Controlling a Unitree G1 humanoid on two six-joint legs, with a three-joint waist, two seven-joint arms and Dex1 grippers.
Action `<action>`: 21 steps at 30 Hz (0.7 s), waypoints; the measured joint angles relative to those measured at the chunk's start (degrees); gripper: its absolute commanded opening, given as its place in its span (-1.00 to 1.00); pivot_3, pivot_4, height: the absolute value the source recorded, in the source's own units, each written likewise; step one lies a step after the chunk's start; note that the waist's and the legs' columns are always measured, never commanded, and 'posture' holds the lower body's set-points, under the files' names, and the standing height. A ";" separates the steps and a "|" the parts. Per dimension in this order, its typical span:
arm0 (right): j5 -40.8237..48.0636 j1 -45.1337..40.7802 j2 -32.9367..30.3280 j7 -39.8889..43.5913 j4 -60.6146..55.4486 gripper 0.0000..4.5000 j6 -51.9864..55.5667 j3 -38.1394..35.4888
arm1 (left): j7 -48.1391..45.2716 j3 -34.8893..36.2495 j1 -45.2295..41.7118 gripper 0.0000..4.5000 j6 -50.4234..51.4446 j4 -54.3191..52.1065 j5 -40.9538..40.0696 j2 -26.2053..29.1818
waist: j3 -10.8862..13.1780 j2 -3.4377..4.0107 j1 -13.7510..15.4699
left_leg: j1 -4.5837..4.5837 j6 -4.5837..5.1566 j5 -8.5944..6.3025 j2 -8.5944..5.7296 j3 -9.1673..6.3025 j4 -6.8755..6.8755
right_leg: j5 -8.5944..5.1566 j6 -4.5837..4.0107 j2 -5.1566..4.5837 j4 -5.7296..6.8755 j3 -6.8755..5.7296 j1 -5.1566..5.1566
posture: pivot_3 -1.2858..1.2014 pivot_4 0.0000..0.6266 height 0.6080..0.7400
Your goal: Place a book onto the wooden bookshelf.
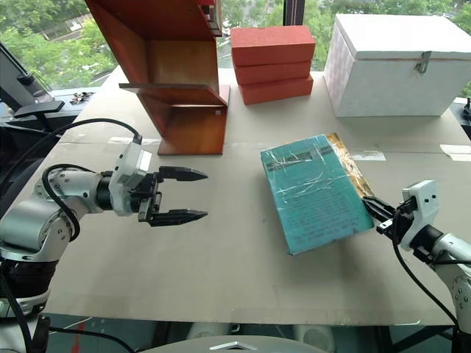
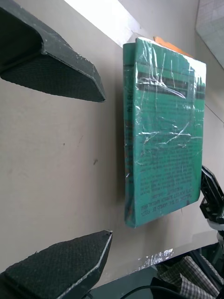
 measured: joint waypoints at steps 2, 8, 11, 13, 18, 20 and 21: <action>-2.51 0.95 -0.51 -0.06 0.25 -0.94 -2.68 -1.16 | 7.09 -1.31 -0.12 1.00 7.08 -1.05 -2.29 -5.18 | 0.00 0.00 0.32 | -0.04 0.00 0.00 -0.04 -0.05 0.03 | 0.00 0.02 -0.04 0.01 -0.02 0.02 | 0.03 -0.52 1.00; 1.78 10.49 -4.63 7.37 -6.67 -0.10 -3.09 -9.38 | 26.48 -3.84 -1.21 1.00 28.65 -1.43 -8.98 -19.11 | 0.01 -0.09 0.20 | -0.06 0.01 0.00 -0.05 -0.20 0.01 | 0.14 0.25 0.01 0.04 -0.08 0.04 | 0.03 -0.52 1.00; 6.19 17.48 -5.68 11.77 -12.71 0.54 -2.34 -15.56 | 34.98 -1.79 -4.32 1.00 40.29 2.28 -14.49 -27.96 | 0.02 -0.14 0.13 | 0.00 0.01 0.00 -0.04 -0.28 0.03 | 0.13 0.26 0.07 0.11 -0.12 0.07 | 0.03 -0.52 1.00; 8.27 20.00 -5.60 13.69 -14.79 0.92 -1.83 -17.75 | 37.05 -0.59 -5.66 1.00 44.57 4.71 -17.07 -30.78 | -0.01 -0.19 -0.08 | 0.07 0.01 0.00 -0.04 -0.32 0.05 | 0.00 0.04 0.11 0.14 -0.12 0.10 | 0.03 -0.52 1.00; 15.91 28.02 -3.48 16.88 -21.18 0.96 -1.45 -24.95 | 45.52 2.11 -11.35 1.00 51.44 17.63 -16.69 -40.27 | -0.01 -0.26 -0.06 | 0.08 0.00 0.00 -0.07 -0.33 0.12 | -0.01 0.03 0.11 0.14 -0.11 0.14 | 0.03 -0.52 1.00; 17.56 30.52 -2.17 16.53 -23.02 0.96 -1.49 -26.52 | 47.97 3.87 -13.50 1.00 51.87 21.75 -15.90 -43.46 | -0.03 -0.29 0.07 | 0.06 0.00 0.00 -0.07 -0.35 0.12 | -0.02 0.02 0.10 0.12 -0.12 0.14 | 0.03 -0.52 1.00; 19.02 31.65 -0.74 15.80 -25.62 0.96 -1.78 -27.92 | 50.93 6.41 -16.37 1.00 52.13 26.24 -15.29 -46.68 | -0.07 -0.31 0.34 | 0.03 0.00 0.00 -0.10 -0.36 0.12 | -0.02 0.02 0.07 0.05 -0.14 0.14 | 0.03 -0.52 1.00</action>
